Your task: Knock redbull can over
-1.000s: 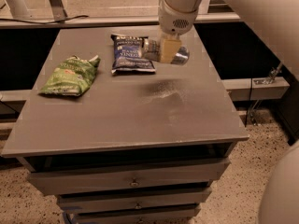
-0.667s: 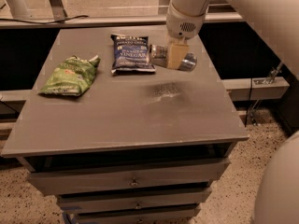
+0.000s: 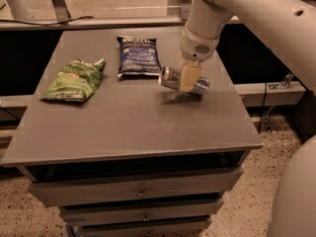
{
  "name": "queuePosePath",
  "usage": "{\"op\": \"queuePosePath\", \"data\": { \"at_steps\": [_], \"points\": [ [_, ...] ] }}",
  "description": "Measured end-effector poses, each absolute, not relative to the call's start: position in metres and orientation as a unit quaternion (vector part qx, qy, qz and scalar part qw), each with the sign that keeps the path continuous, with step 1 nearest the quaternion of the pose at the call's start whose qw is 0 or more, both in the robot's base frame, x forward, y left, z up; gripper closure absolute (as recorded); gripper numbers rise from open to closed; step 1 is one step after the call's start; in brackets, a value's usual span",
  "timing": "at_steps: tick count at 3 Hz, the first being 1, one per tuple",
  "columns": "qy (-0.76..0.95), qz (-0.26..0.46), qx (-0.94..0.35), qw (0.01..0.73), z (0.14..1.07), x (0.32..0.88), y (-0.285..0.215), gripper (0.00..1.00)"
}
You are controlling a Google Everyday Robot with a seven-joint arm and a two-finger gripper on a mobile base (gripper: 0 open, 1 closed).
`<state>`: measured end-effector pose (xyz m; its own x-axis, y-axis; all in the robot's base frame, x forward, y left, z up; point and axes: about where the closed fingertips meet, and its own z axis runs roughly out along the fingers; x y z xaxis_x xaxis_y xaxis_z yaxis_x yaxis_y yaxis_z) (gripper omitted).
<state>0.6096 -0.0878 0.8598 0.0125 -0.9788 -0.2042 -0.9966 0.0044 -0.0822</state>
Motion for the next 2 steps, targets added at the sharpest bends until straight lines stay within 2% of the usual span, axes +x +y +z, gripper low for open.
{"op": "queuePosePath", "data": {
  "at_steps": [1,2],
  "points": [
    [0.696,0.065,-0.709,0.096,0.838,0.603,-0.079,0.82],
    [0.689,0.079,-0.714,0.091,0.826,0.598,-0.07,0.59]
  ]
}}
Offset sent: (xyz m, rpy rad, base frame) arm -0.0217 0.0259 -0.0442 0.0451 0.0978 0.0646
